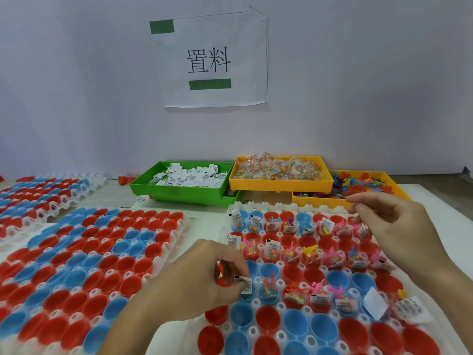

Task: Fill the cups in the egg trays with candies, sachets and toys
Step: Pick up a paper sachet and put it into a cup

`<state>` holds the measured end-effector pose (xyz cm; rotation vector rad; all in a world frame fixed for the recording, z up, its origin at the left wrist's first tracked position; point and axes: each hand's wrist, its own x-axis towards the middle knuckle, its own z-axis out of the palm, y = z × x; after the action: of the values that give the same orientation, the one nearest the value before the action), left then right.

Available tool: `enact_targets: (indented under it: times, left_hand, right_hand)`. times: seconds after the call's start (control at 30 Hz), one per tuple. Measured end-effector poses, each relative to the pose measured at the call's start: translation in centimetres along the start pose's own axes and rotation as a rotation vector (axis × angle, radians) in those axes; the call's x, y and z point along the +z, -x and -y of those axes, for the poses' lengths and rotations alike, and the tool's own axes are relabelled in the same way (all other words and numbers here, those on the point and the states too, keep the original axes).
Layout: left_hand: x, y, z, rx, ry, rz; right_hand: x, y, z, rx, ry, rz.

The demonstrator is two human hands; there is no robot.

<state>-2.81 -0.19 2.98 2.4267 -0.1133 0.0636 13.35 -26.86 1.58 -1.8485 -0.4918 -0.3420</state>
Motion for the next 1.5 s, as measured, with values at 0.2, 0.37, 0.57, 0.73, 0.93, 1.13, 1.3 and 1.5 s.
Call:
enact_targets:
  times: [0.2, 0.37, 0.57, 0.73, 0.93, 1.13, 1.3, 1.5]
  left_hand:
    - [0.32, -0.18, 0.33, 0.019, -0.028, 0.003]
    - [0.33, -0.23, 0.30, 0.052, 0.010, 0.004]
    - [0.09, -0.34, 0.21, 0.017, 0.035, 0.025]
    - [0.06, -0.43, 0.24, -0.017, -0.005, 0.027]
    - [-0.03, -0.32, 0.59, -0.011, -0.046, 0.028]
    - [0.30, -0.39, 0.75, 0.003, -0.079, 0.005]
    - [0.59, -0.39, 0.91, 0.021, -0.138, -0.018]
    - [0.19, -0.22, 0.32, -0.006, -0.090, 0.052]
  right_hand:
    - [0.05, 0.05, 0.18, -0.002, 0.010, -0.003]
    - [0.06, 0.14, 0.29, -0.002, 0.024, -0.002]
    - [0.05, 0.19, 0.31, 0.004, 0.031, 0.000]
    - [0.04, 0.19, 0.42, 0.001, 0.031, 0.003]
    - [0.04, 0.17, 0.31, 0.008, 0.027, -0.001]
    - [0.14, 0.11, 0.14, 0.008, 0.032, -0.003]
    - [0.08, 0.07, 0.11, 0.004, 0.027, -0.011]
    - [0.04, -0.01, -0.07, 0.014, 0.029, -0.022]
